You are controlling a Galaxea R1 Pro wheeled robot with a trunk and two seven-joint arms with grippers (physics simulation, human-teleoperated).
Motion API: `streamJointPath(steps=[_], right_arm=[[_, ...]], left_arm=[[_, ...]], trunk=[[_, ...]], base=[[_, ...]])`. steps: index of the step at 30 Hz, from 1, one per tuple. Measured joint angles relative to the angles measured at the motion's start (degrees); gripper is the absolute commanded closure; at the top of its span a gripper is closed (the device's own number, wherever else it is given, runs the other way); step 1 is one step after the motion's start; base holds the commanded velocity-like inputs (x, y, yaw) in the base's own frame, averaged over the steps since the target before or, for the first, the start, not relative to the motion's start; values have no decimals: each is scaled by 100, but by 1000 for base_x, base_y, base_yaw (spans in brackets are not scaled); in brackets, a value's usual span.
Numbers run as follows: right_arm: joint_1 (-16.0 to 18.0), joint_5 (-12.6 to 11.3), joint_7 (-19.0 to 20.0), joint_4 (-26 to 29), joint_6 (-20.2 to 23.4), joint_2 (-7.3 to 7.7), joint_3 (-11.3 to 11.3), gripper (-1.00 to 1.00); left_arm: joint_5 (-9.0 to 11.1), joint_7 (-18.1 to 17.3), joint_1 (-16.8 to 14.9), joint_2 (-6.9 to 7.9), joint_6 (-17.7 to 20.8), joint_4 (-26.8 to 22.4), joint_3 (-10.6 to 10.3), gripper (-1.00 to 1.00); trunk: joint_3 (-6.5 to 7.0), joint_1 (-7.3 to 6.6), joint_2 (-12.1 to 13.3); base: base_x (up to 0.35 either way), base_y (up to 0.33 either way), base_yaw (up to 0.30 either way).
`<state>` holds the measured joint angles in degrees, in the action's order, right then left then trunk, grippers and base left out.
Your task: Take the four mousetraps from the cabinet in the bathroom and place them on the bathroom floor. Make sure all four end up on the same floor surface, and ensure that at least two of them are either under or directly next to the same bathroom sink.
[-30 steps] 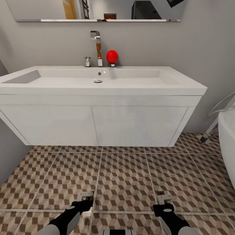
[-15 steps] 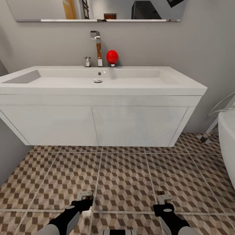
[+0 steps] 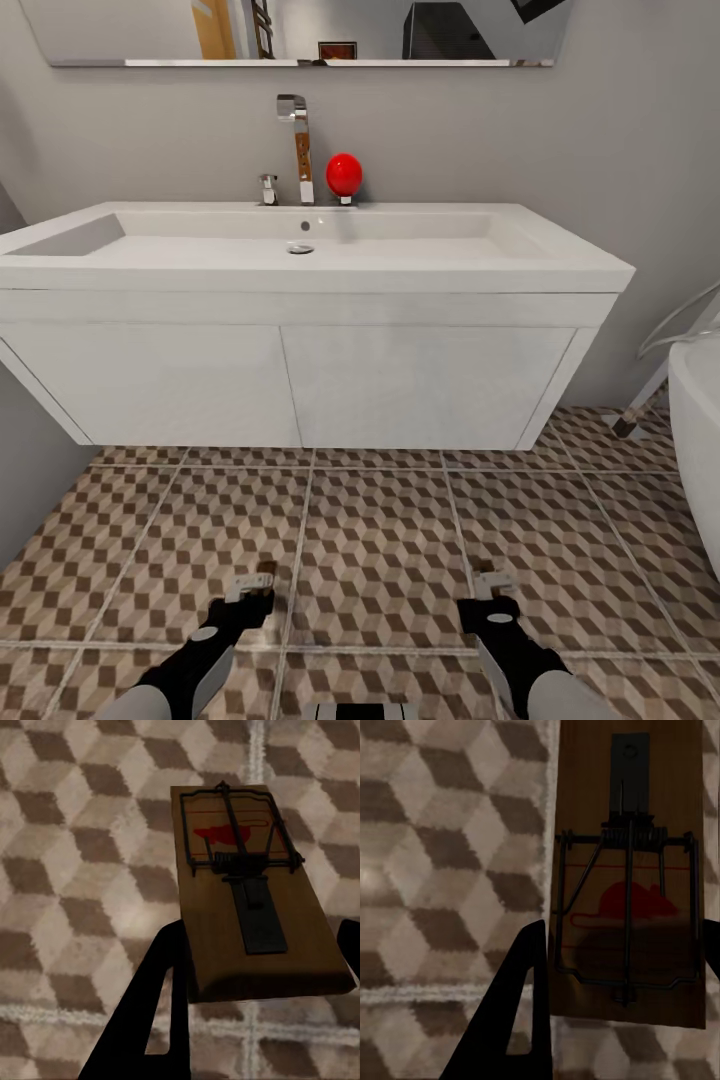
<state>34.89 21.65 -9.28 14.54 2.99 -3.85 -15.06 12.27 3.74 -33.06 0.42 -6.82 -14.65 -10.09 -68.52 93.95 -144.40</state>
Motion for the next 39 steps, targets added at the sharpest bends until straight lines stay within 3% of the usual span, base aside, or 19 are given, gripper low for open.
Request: streamJointPath(steps=[6, 20, 25, 28, 32, 36, 39], right_arm=[[146, -21, -25, -17, 4, -37, -6, 100], [174, -25, -30, -41, -31, -39, -13, 100], [175, -25, -30, -42, -18, -35, -19, 100], [208, -26, -30, -38, -3, -36, -27, 100], [480, -22, -29, -27, 47, -167, -23, 100], [810, -32, -32, -19, 145, -379, -29, 100], [912, -34, -37, 5, 167, -450, -35, 100]], left_arm=[[-155, -25, 0, 43, -10, -59, -2, 100], [-184, 3, 3, 25, -16, -120, -14, 100], [-191, -3, -5, 39, 73, -493, -7, 100], [-186, -30, -21, 59, 436, -833, -6, 100], [-186, -73, -104, 131, 870, -1258, -3, 100], [-164, -103, -137, 151, 1029, -1696, 0, 100], [-150, -153, -148, 120, 1108, -1943, -1, 100]], trunk=[[0, 0, 0], [0, 0, 0], [0, 0, 0], [0, 0, 0], [1, 0, 0], [1, 0, 0], [0, 0, 0]], base=[[0, 0, 0], [0, 0, 0], [0, 0, 0], [0, 0, 0], [0, 0, 0], [0, 0, 0], [0, 0, 0]])
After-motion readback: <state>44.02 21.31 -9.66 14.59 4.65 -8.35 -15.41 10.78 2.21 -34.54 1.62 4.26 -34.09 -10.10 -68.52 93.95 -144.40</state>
